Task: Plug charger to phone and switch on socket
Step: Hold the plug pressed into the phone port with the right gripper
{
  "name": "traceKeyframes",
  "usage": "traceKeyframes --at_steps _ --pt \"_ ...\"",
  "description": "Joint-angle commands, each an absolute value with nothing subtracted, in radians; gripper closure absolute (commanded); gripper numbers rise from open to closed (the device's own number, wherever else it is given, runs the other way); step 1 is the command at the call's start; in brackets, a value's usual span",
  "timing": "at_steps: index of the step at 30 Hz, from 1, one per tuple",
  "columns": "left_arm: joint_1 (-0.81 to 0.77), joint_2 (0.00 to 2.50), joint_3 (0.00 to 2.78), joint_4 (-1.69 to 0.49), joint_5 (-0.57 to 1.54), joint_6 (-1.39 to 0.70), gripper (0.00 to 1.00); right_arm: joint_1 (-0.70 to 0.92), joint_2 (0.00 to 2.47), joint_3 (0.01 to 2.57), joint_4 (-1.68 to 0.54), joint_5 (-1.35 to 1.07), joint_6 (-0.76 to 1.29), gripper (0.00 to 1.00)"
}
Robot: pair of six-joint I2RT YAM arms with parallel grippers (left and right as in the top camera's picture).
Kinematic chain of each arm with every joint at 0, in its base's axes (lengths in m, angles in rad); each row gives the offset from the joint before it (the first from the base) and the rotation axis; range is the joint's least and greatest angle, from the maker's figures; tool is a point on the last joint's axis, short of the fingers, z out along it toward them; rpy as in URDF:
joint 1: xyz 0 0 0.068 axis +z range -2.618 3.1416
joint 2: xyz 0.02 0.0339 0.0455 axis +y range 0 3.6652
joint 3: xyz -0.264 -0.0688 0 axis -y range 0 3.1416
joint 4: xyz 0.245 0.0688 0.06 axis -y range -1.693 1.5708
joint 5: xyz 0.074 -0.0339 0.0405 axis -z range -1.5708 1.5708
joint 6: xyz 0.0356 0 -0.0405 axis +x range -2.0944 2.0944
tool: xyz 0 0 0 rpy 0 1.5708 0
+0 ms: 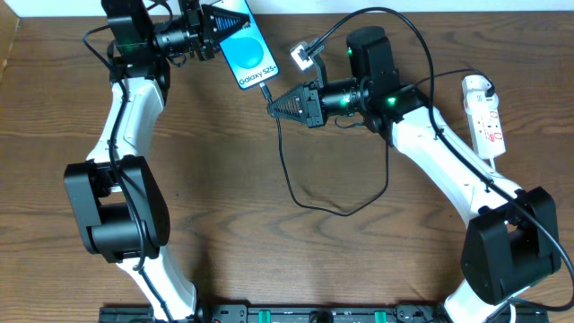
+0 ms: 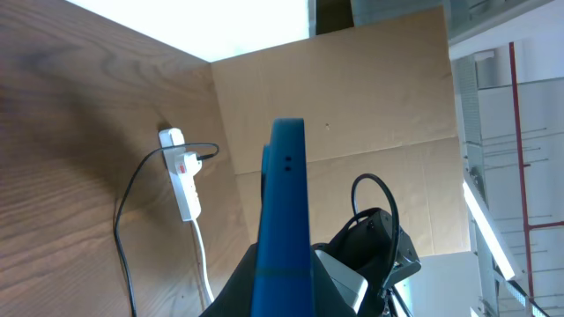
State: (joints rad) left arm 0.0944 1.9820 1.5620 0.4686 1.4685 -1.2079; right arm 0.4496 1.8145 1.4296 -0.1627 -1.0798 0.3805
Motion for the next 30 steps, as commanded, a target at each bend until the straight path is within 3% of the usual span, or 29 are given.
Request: traceKeyframes --at_steps 1,30 --pt "0.084 1.947 1.575 0.473 1.533 -1.217 0.93 0.451 1.782 1.437 -0.149 -1.049 0.361 0.99" --pt "0.079 1.947 1.575 0.473 1.534 -1.196 0.93 0.453 1.782 1.437 -0.093 -1.031 0.429 0.99"
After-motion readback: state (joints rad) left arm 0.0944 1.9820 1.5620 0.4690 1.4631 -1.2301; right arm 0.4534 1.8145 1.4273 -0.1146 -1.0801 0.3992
